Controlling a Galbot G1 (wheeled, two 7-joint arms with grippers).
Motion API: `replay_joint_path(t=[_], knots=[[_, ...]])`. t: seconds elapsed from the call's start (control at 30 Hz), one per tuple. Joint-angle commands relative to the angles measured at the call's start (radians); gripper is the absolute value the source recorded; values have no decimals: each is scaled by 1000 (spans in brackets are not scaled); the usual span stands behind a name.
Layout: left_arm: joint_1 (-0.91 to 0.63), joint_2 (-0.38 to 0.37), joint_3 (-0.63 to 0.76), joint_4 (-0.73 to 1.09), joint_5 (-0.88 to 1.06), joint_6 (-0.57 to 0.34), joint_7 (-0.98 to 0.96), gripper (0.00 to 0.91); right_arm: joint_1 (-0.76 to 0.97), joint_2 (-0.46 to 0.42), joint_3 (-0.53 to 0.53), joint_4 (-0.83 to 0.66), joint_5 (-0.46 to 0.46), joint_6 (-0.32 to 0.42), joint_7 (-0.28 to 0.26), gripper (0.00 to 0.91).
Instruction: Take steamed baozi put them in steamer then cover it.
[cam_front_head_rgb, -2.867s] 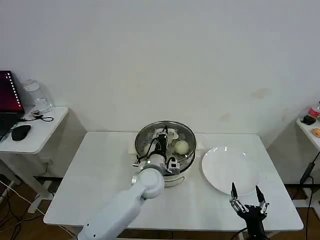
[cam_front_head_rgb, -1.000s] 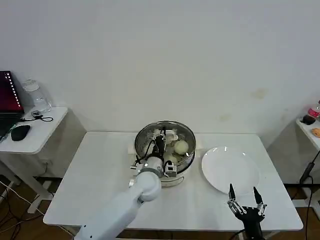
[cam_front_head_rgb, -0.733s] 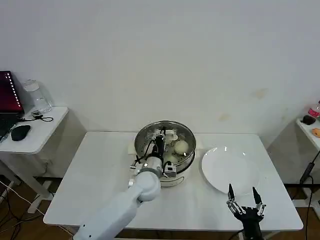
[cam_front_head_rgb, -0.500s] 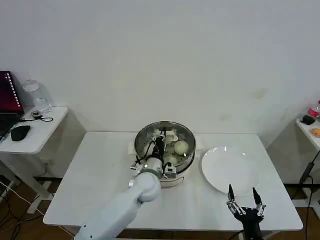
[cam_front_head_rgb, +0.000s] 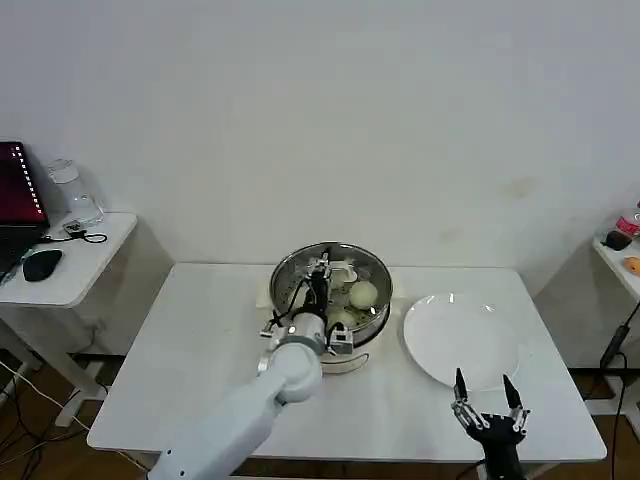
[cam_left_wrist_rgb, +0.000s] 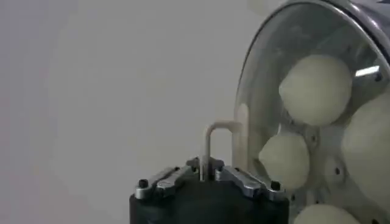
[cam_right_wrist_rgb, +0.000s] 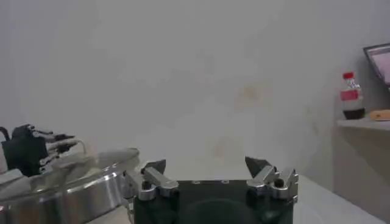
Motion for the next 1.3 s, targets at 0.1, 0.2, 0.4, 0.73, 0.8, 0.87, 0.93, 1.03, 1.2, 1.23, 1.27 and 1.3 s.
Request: replay_joint_path(t=[0.1, 0.2, 0.4, 0.73, 0.8, 0.87, 0.93, 1.03, 1.2, 1.23, 1.27, 1.3], knots=[[5, 2, 1, 4, 5, -7, 1, 0, -4, -2, 2, -1, 2, 6, 0, 907], [1, 5, 3, 2, 6, -9, 0, 0, -3, -2, 3, -2, 2, 5, 0, 907], [-8, 8, 8, -1, 8, -11, 1, 0, 0, 0, 0, -2, 2, 4, 0, 907], [5, 12, 6, 9, 16, -28, -4, 0, 1, 0, -1, -3, 1, 5, -1, 907], [5, 12, 6, 15, 17, -33, -6, 0, 2, 0, -2, -3, 1, 5, -1, 907], [3, 11, 5, 20, 16, -36, -6, 0, 2, 1, -2, -2, 2, 5, -1, 907], [1, 10, 5, 20, 15, -36, -1, 0, 1, 1, -2, -2, 2, 6, -1, 907], [-2, 5, 5, 23, 16, -35, 2, 0, 1, 0, -2, -3, 2, 6, -2, 907], [-2, 7, 4, 21, 12, -30, -2, 907, 5, 1, -2, -4, 2, 5, -1, 907], [-2, 7, 3, 20, 11, -30, -2, 907, 6, 0, -2, -5, 2, 5, -1, 907], [-2, 8, 2, 20, 11, -30, -1, 907, 7, 0, -2, -5, 2, 5, -1, 907], [-2, 9, 3, 20, 11, -30, -2, 907, 8, 0, -3, -6, 2, 5, -1, 907]])
